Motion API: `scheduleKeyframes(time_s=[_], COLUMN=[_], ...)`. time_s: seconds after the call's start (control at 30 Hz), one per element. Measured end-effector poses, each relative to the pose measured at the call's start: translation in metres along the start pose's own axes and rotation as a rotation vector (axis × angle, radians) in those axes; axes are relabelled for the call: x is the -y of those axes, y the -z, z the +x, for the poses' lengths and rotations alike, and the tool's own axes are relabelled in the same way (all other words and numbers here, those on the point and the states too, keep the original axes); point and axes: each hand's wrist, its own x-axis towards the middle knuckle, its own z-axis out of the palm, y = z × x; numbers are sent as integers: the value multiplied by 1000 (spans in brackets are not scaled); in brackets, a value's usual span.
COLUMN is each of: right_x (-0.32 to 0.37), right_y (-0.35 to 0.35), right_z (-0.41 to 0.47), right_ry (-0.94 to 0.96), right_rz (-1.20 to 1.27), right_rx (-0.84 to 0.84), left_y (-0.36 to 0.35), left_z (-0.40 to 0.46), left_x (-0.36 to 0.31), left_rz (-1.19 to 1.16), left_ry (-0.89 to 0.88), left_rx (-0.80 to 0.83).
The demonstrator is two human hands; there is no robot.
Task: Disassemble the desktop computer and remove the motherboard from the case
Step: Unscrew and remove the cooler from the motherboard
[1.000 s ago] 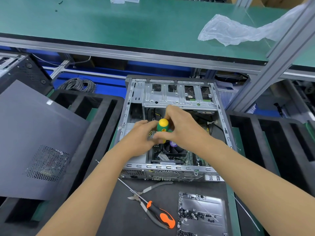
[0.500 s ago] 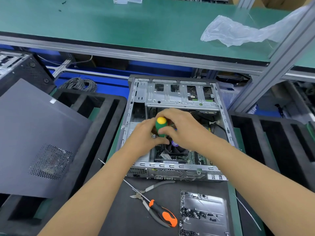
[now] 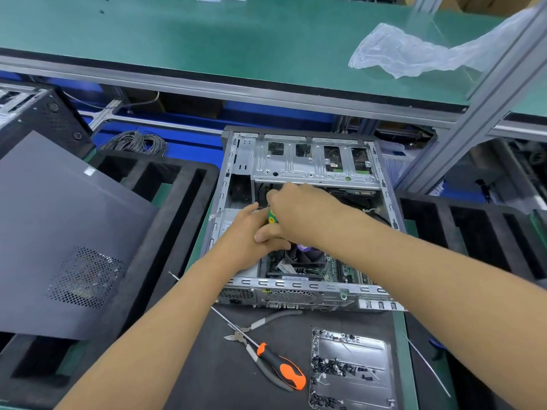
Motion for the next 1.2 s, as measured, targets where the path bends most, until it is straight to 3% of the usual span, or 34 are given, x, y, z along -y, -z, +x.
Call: scheduleKeyframes(time_s=[0.13,0.37,0.57,0.67,0.77,0.83,0.87,1.03,1.1,1.2], right_x=[7,5,5,10,10,9,9,12,5,1], right_y=[6,2,8,14,21,16,10,7,11,14], right_z=[5,5,14,23,27,22,22,16,20,32], right_ry=[64,248,-44,-219,-289,-44,101,545,412,-39], right_rz=[-84,-178,24,104,-6,-315,-470,-803,-632,-64], right_rx=[87,128,232,355,572,516,412,153,189,485], left_y=[1,17,22,19,17,16,15,16,16,16], left_z=[0,-12,-16,-12,-7,-6,-7,-5,-5,-6], left_x=[0,8,13,13,15,17,19,21,20,20], left_rz=[-31,-82,-10,2,-26,-75,-96,-122,-111,-119], left_ry=[95,113,90,88,91,118,124,148,147,152], left_rx=[-6,60,-22,-190,-377,-438,-451,-436,-425,-430])
